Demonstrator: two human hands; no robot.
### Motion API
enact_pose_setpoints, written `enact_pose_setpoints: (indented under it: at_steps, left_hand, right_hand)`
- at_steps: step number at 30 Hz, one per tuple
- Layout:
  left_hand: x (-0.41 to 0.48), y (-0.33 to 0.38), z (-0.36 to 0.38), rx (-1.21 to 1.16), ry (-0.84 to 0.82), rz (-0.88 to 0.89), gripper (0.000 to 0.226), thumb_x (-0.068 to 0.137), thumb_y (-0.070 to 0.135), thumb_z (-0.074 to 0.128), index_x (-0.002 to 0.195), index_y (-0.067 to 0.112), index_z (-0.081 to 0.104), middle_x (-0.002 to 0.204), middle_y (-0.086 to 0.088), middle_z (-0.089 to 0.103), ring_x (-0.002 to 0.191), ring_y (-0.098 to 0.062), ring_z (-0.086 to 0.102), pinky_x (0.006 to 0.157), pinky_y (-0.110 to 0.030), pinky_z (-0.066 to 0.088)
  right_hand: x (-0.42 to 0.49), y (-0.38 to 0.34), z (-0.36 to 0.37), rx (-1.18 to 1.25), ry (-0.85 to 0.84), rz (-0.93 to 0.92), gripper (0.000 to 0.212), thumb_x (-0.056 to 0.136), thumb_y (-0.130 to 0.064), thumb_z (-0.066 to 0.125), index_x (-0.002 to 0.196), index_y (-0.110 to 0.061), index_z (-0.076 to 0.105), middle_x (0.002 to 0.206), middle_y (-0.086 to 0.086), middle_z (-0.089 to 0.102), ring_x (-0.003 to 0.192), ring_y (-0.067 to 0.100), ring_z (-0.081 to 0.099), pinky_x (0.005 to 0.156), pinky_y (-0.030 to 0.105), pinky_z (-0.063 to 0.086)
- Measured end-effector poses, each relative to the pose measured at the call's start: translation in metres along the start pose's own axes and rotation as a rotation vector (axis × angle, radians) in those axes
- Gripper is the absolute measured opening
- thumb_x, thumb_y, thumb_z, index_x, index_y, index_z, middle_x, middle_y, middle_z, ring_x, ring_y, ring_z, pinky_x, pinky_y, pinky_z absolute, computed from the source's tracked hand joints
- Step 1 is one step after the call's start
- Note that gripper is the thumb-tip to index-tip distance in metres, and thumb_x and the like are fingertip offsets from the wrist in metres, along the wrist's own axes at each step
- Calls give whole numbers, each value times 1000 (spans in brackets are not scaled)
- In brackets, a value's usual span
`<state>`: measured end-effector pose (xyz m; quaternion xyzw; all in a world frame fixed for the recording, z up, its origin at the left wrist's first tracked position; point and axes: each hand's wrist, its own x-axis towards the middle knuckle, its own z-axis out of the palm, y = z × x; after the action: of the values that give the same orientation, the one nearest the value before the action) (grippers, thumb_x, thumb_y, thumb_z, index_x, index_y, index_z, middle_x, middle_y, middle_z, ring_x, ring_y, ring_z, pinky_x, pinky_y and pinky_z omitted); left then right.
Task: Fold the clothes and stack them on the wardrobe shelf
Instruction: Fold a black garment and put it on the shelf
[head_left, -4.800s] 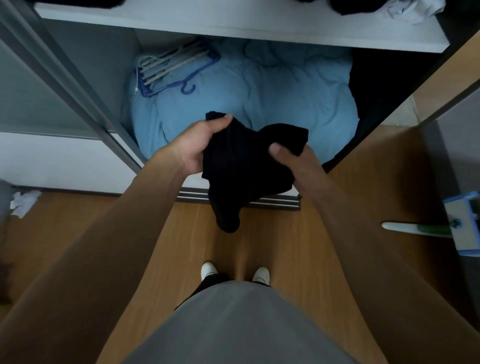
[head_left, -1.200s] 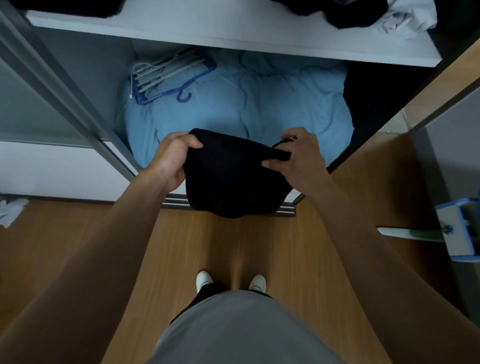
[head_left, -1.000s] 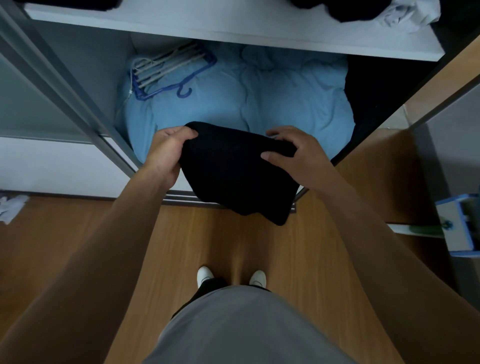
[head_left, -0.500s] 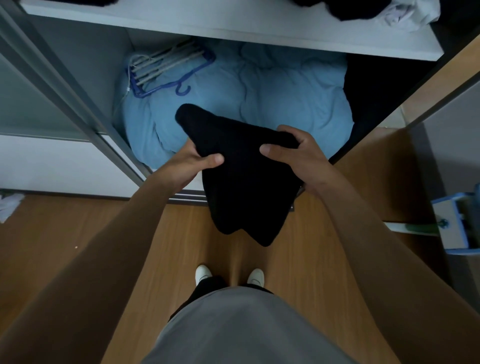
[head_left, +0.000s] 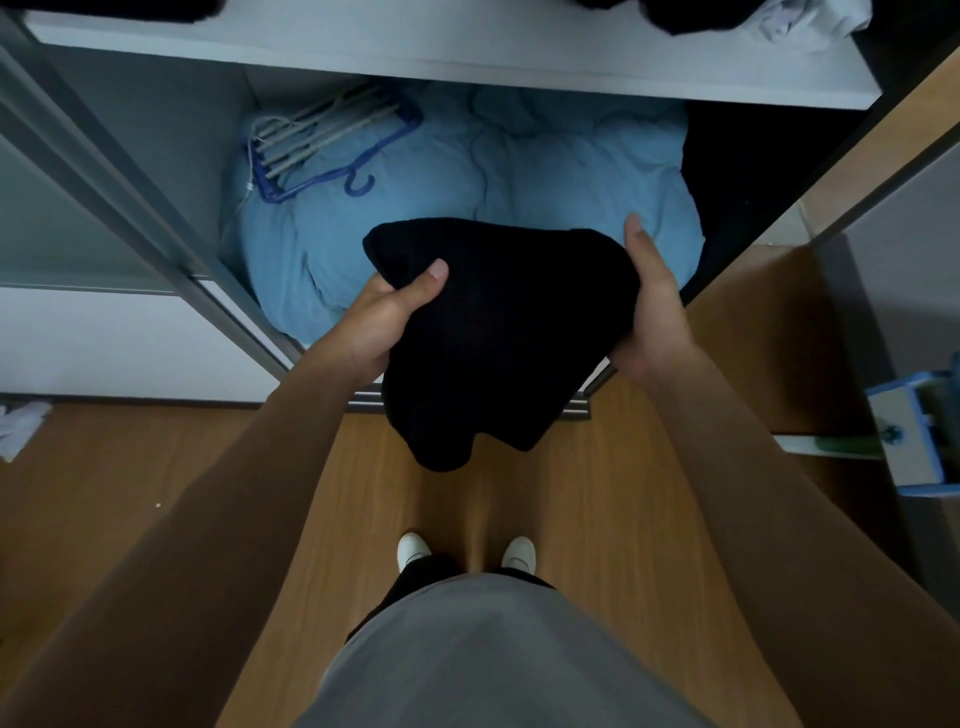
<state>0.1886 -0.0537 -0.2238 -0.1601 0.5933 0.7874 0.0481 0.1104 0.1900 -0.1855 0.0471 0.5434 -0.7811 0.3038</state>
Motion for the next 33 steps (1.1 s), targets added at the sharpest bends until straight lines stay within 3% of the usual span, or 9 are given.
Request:
enact_pose_setpoints:
  at_steps: [4, 7, 12, 14, 17, 21, 25, 29, 33]
  left_hand:
    - [-2, 7, 1, -131, 64, -50, 32, 90, 42, 68, 116, 23, 70, 118, -2, 73, 110, -19, 69, 81, -26, 58]
    - [-3, 9, -6, -144, 162, -170, 43, 88, 43, 70, 121, 15, 68, 115, -8, 74, 104, -24, 72, 80, -35, 61]
    - [-8, -3, -28, 4, 260, -403, 29, 89, 40, 67, 105, 16, 71, 93, -4, 78, 77, -18, 76, 60, -27, 59]
    - [-15, -18, -36, -30, 220, -380, 38, 86, 47, 70, 115, 23, 70, 106, 0, 77, 92, -16, 74, 78, -30, 58]
    - [-31, -34, -42, -104, -42, -349, 49, 88, 43, 70, 132, 24, 61, 133, -1, 65, 121, -20, 63, 100, -34, 51]
    - [-35, -46, -41, 9, -17, -155, 54, 88, 6, 66, 136, 21, 49, 126, -6, 68, 111, -17, 68, 85, -22, 55]
    - [-33, -40, -42, 193, 154, -30, 79, 92, -7, 52, 149, 42, 29, 104, -4, 70, 75, -15, 69, 62, -22, 53]
    - [-30, -27, -46, 290, 206, 90, 65, 88, -10, 48, 131, 38, 58, 112, -6, 67, 90, -24, 66, 71, -26, 53]
    - [-32, -7, -56, 167, 320, 20, 50, 86, -9, 46, 109, 25, 73, 107, -2, 72, 93, -15, 68, 69, -18, 54]
  right_hand:
    - [-2, 36, -4, -137, -202, 36, 47, 88, -50, 65, 128, -26, 60, 130, -4, 68, 124, 13, 61, 101, 27, 51]
    - [-2, 58, 3, -425, -165, 13, 46, 85, -35, 76, 127, -24, 62, 121, -3, 72, 116, 14, 66, 100, 30, 52]
    - [-3, 72, 7, -327, -31, 27, 17, 93, -24, 70, 109, -18, 73, 105, 2, 77, 101, 18, 73, 81, 22, 58]
    - [-4, 74, 9, -234, -19, 68, 14, 94, -22, 70, 105, -16, 75, 105, 5, 77, 97, 18, 74, 78, 23, 58]
    - [-4, 71, 11, -135, -28, 143, 20, 93, -25, 70, 111, -15, 73, 110, 6, 76, 101, 20, 73, 78, 26, 59]
    - [4, 63, 7, -147, 55, 195, 23, 95, -32, 66, 111, -16, 72, 106, 4, 77, 97, 19, 74, 80, 30, 60]
    - [14, 67, 6, -593, 236, 81, 25, 100, -34, 57, 116, -16, 68, 103, 0, 74, 81, 7, 73, 67, 15, 55]
    - [21, 73, 19, -820, 294, -157, 36, 99, -26, 59, 134, -21, 55, 126, 0, 61, 110, 13, 61, 96, 26, 49]
    - [21, 71, 33, -759, -48, -63, 45, 90, -35, 72, 133, -33, 60, 126, -10, 62, 112, -1, 61, 96, 18, 50]
